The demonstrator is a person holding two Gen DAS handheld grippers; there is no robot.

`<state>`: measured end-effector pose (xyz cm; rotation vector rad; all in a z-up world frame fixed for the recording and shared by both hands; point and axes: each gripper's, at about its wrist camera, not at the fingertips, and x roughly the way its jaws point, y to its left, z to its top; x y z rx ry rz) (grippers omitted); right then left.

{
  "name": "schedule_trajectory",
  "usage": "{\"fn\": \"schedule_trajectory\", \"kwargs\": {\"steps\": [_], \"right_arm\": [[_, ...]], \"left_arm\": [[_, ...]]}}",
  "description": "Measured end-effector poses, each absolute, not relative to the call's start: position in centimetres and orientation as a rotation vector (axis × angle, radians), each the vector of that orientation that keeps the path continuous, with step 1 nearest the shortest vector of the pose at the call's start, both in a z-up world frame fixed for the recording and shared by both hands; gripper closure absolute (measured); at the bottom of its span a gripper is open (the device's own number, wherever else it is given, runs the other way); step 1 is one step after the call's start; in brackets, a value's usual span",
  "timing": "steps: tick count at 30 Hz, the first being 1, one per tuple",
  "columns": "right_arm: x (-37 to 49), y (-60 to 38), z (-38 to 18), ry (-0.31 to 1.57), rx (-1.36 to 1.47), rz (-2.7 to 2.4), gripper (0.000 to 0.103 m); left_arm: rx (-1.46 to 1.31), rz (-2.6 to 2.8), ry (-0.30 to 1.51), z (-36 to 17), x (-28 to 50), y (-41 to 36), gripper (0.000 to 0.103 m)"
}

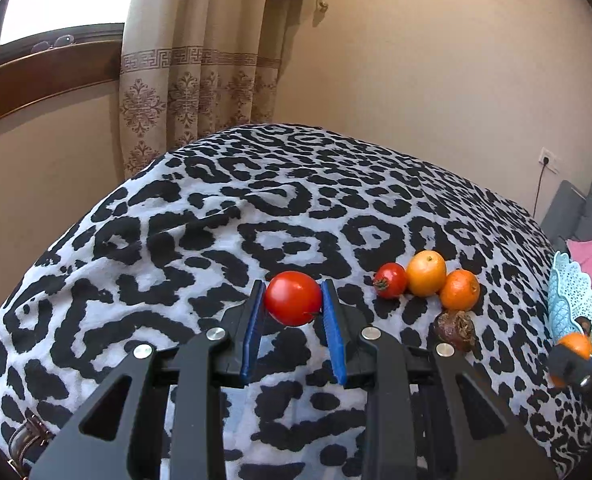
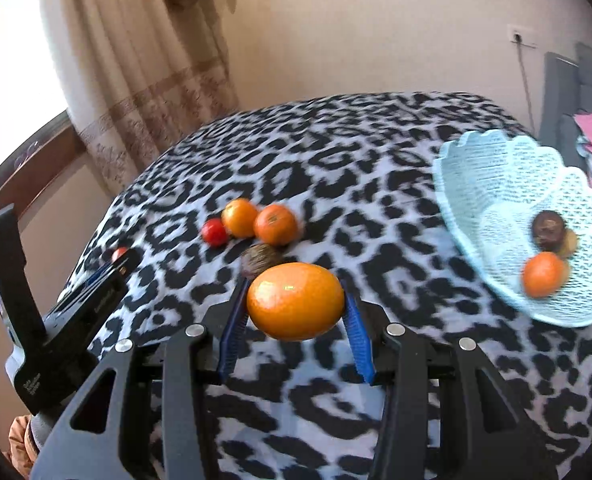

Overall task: Organize fruits
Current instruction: 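Carry the yellow-orange fruit into the blue basket and open the right tool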

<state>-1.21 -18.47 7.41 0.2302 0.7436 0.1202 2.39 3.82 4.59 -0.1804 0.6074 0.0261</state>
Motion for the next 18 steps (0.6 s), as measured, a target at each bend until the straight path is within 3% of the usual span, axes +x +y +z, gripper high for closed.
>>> {"fn": "schedule_trajectory", "kwargs": {"steps": [18], "right_arm": [[-3.2, -28.8, 8.7, 0.639, 0.356, -0.177, 0.056]], "left_arm": [[-0.174, 0.018, 0.608, 4.5, 2.4, 3.6, 0.075]]}}
